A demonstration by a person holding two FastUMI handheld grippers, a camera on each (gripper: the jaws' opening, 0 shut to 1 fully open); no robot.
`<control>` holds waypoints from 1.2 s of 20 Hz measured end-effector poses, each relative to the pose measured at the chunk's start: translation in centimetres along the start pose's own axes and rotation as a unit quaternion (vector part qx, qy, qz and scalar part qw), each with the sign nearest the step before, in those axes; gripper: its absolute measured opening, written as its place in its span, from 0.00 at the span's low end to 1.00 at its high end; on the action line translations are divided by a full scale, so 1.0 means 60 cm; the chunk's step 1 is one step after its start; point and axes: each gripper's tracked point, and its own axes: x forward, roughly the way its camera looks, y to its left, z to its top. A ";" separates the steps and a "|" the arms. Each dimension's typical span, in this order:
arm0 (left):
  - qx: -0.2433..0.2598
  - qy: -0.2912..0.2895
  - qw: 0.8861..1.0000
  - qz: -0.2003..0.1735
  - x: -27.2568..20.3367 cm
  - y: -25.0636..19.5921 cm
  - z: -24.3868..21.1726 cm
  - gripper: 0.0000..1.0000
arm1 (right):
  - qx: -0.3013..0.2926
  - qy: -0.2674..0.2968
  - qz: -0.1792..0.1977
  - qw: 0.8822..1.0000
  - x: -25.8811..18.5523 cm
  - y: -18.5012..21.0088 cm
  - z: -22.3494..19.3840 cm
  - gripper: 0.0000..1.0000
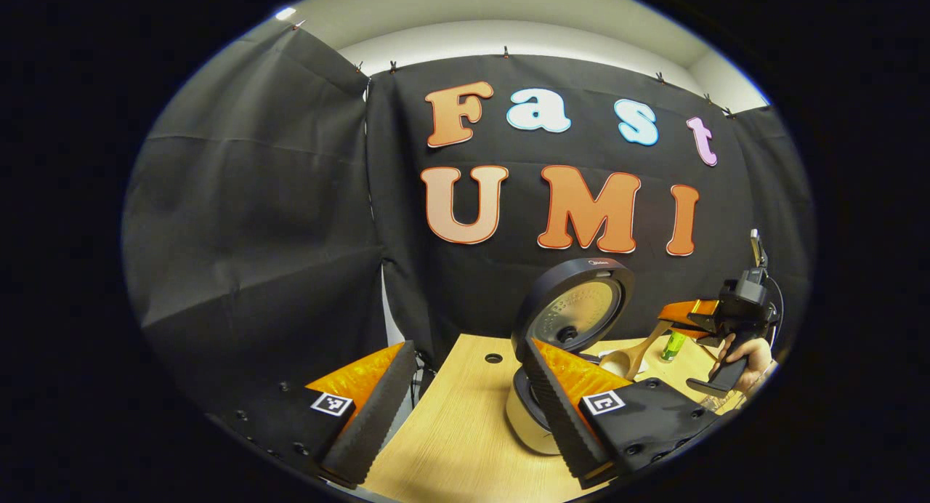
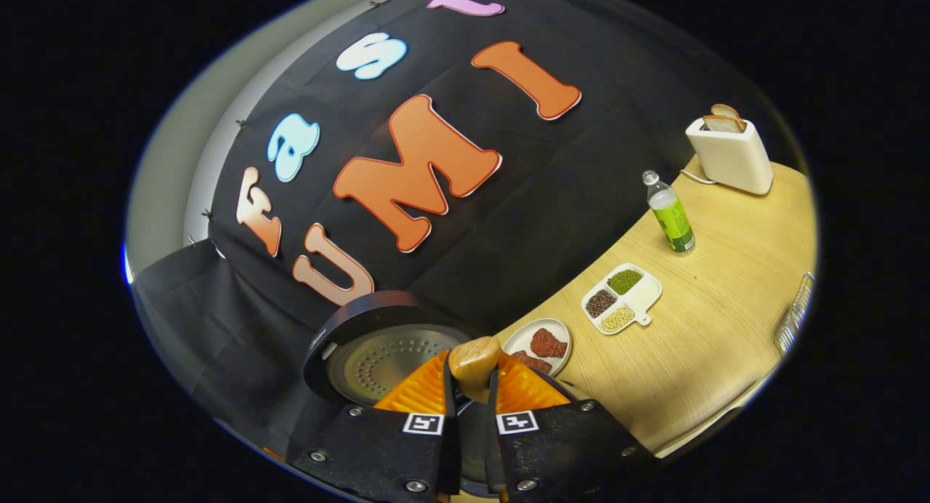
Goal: Close the left gripper, press the button to open the rice cooker; take a wooden spoon from the chopstick holder with the right hand, scoop a spoonful of rice and pour it into the rice cooker, then put the wooden spoon back into the chopstick holder.
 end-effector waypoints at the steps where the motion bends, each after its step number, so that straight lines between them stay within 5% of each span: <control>1: 0.000 0.000 1.000 0.001 0.001 0.001 0.001 0.97 | -0.009 0.001 0.001 1.000 0.001 0.002 -0.003 0.12; 9: 0.006 0.000 1.000 0.005 -0.001 -0.001 -0.001 0.96 | -0.111 0.006 0.022 0.994 -0.001 0.032 -0.029 0.12; 24: 0.003 -0.002 1.000 0.020 -0.006 0.017 -0.001 0.97 | -0.295 0.005 0.076 0.952 -0.021 0.106 -0.072 0.12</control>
